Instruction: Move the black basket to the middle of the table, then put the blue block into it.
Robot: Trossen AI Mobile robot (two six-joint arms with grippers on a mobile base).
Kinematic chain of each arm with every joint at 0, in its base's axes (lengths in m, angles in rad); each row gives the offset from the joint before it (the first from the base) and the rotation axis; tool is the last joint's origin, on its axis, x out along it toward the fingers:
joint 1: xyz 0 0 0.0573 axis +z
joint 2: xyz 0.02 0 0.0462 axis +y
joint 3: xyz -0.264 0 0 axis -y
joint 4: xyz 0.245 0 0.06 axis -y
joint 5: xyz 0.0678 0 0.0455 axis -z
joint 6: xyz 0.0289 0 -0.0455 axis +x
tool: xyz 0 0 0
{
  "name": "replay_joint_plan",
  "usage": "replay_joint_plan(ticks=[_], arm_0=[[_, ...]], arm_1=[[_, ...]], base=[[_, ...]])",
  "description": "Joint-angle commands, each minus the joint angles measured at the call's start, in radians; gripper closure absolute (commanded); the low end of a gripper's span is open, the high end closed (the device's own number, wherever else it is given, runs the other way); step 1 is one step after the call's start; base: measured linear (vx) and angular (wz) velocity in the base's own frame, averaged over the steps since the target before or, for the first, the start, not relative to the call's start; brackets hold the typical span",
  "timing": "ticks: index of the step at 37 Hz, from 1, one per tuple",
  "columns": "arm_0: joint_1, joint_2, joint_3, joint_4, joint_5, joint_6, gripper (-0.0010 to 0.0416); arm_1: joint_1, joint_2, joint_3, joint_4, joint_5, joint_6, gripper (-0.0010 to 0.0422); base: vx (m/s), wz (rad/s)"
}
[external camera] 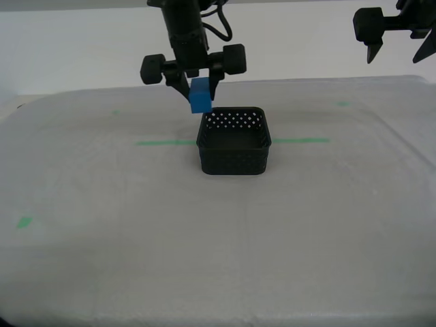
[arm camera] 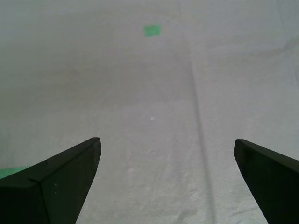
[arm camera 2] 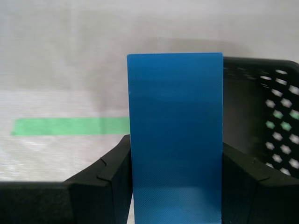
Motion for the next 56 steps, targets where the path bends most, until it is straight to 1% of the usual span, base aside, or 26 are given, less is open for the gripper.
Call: replay_joint_plan(ticks=[1, 5, 7, 10, 19, 27, 32, 37, 41, 50, 53, 56], arm_0=[[0.000, 0.000, 0.000, 0.001, -0.001, -0.001, 0.0007], [0.000, 0.000, 0.000, 0.001, 0.000, -0.001, 0.0007], [0.000, 0.000, 0.000, 0.001, 0.000, -0.001, 0.0007], [0.000, 0.000, 0.000, 0.001, 0.000, -0.001, 0.0007], [0.000, 0.000, 0.000, 0.000, -0.002, -0.001, 0.0007], [0.000, 0.000, 0.000, 0.000, -0.002, -0.001, 0.0007], [0.000, 0.000, 0.001, 0.001, -0.002, -0.001, 0.0007], [0.000, 0.000, 0.001, 0.001, -0.002, -0.001, 0.0007], [0.000, 0.000, 0.001, 0.001, -0.002, -0.001, 0.0007], [0.000, 0.000, 0.001, 0.001, -0.002, -0.001, 0.0007], [0.000, 0.000, 0.001, 0.001, -0.002, -0.001, 0.0007], [0.000, 0.000, 0.001, 0.001, -0.002, -0.001, 0.0007]], arm_1=[[-0.040, -0.002, 0.001, 0.011, -0.018, -0.023, 0.0412], [-0.078, -0.002, 0.001, 0.011, -0.028, -0.054, 0.0412], [-0.095, 0.002, 0.001, 0.013, -0.040, -0.064, 0.0412], [-0.114, 0.011, 0.000, 0.018, -0.040, -0.079, 0.0412], [-0.136, 0.070, 0.000, 0.058, -0.034, -0.082, 0.0412], [-0.136, 0.075, 0.000, 0.060, -0.036, -0.077, 0.0411], [-0.135, 0.075, 0.000, 0.059, -0.037, -0.073, 0.0389], [-0.134, 0.075, 0.000, 0.059, -0.038, -0.043, 0.0339], [-0.134, 0.075, 0.000, 0.059, -0.038, -0.032, 0.0279], [-0.134, 0.075, 0.000, 0.052, -0.037, -0.028, 0.0115], [-0.133, 0.075, 0.000, 0.051, -0.037, -0.014, 0.0054], [-0.132, 0.075, 0.000, 0.051, -0.037, 0.016, -0.0003]], base=[[0.000, 0.000], [0.000, 0.000], [0.000, 0.000], [0.000, 0.000], [0.000, 0.000], [0.000, 0.000], [0.000, 0.000], [0.000, 0.000], [0.000, 0.000], [0.000, 0.000], [0.000, 0.000], [0.000, 0.000]])
